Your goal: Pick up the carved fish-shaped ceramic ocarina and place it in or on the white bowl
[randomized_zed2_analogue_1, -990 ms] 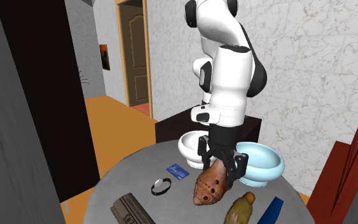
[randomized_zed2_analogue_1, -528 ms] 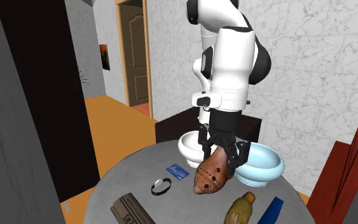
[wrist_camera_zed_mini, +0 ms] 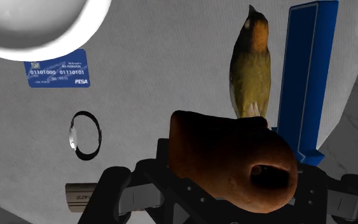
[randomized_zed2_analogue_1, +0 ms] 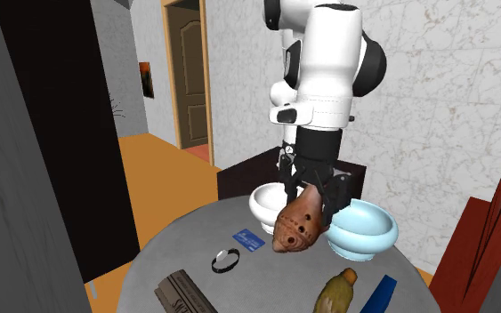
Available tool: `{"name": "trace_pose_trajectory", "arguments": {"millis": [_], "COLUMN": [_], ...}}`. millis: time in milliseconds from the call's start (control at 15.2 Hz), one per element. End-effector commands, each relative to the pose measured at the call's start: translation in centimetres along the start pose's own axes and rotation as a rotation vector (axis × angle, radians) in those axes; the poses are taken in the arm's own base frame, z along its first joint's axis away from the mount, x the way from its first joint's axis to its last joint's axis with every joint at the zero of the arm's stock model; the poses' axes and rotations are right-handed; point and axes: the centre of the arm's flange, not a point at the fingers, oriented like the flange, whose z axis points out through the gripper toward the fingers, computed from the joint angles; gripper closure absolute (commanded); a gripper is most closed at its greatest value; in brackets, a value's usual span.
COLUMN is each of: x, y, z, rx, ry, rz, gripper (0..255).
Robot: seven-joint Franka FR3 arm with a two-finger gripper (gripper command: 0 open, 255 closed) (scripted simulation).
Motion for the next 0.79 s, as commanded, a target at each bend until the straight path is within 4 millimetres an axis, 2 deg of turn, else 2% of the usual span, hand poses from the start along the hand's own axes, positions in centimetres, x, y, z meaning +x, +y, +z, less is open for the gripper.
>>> {"name": "trace_pose_trajectory", "arguments": {"millis": [0,198,726], "x": [0.2,0.3,-6.0], "y": [0.0,-0.1,8.4], "z": [-1.0,-2.4,-2.7], "rx": [0.000,0.000,0.000], "ry": [0.000,0.000,0.000], "rz": [0.000,0.000,0.000], "gripper": [255,255,255]}}
